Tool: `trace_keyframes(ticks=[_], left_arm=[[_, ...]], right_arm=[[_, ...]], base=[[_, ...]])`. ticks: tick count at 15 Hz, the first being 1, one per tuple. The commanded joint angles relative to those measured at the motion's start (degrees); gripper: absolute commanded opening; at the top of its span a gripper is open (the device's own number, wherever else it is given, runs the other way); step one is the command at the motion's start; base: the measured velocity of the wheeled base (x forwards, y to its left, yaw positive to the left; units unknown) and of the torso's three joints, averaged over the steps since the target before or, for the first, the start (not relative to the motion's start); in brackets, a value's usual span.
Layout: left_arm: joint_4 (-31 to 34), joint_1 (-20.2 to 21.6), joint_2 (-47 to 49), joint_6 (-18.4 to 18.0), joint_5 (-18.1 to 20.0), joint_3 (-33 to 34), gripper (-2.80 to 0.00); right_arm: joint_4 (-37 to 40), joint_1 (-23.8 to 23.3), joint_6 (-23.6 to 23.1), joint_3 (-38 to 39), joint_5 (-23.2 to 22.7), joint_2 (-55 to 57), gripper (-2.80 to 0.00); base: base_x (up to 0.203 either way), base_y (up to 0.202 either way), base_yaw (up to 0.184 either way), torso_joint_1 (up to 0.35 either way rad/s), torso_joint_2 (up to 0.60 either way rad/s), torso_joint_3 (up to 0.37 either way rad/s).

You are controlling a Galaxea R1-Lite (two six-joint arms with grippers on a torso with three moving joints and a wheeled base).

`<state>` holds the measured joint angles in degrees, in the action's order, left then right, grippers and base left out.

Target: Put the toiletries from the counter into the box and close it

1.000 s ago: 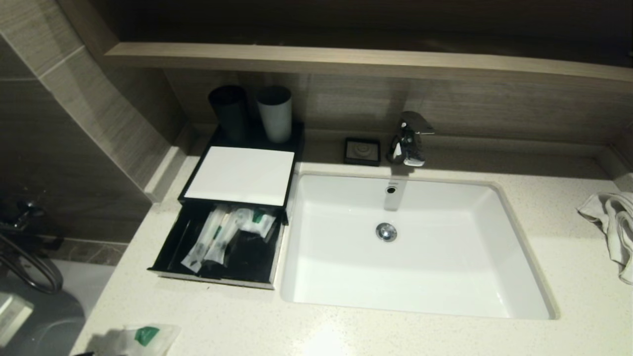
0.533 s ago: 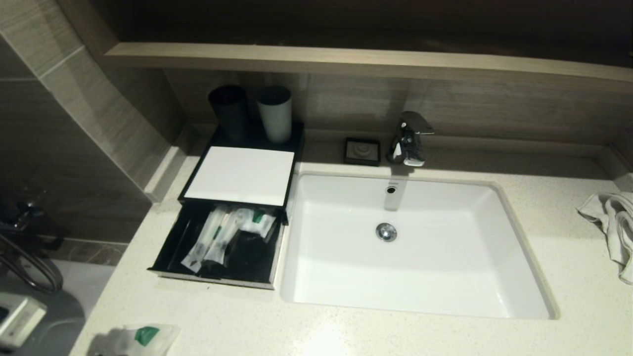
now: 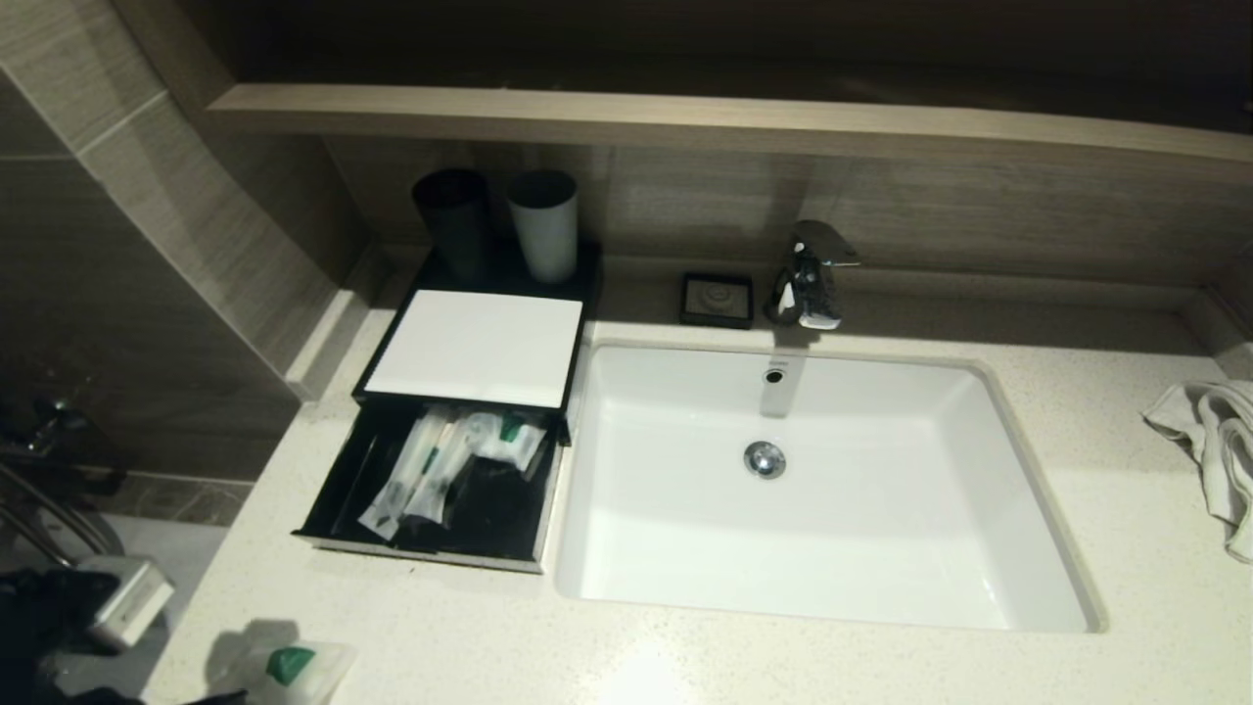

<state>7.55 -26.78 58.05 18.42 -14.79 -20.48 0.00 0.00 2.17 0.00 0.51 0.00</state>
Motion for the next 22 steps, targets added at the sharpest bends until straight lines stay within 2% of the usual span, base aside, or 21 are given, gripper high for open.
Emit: trace_keyframes(ticks=[1,3,6,9,13,14,15,22], left_arm=[[-0.9,0.11,4.43,0.95,-0.28,-0.04,-2.8],[-1.68,0.34,6.45,1.66,-0.34,-0.08,-2.8],[-1.99,0.42,8.13,4.77,-0.42,-0.35,-2.8],[-3.66,0.5,10.01,5.13,-0.48,-0.46,-2.8],[-6.07,3.18,12.13,5.31,-0.44,-0.2,-2.8],[-6.14,3.97,12.25,5.3,-0.36,-0.32,-1.64],[-6.14,4.63,12.26,5.05,-0.33,-0.44,0.0],[-6.14,4.9,12.65,4.96,-0.17,-0.35,0.0]], right_arm=[[0.0,0.0,0.03,0.0,-0.01,0.07,-2.8],[0.0,0.0,0.03,0.0,0.0,0.0,-2.8],[0.0,0.0,0.03,0.0,-0.07,0.01,-2.8],[0.0,0.0,0.03,0.0,-0.01,0.06,-2.8],[0.0,0.0,0.03,0.01,-0.07,0.01,-2.8],[0.0,0.0,0.03,0.0,-0.03,0.0,-2.8],[0.0,0.0,0.03,0.0,-0.07,0.07,-2.8],[0.0,0.0,0.03,0.0,-0.07,0.03,-2.8]], base=[[0.0,0.0,0.0,0.0,0.0,0.0],[0.0,0.0,0.0,0.0,0.0,0.0],[0.0,0.0,0.0,0.0,0.0,0.0],[0.0,0.0,0.0,0.0,0.0,0.0],[0.0,0.0,0.0,0.0,0.0,0.0],[0.0,0.0,0.0,0.0,0.0,0.0],[0.0,0.0,0.0,0.0,0.0,0.0],[0.0,0.0,0.0,0.0,0.0,0.0]])
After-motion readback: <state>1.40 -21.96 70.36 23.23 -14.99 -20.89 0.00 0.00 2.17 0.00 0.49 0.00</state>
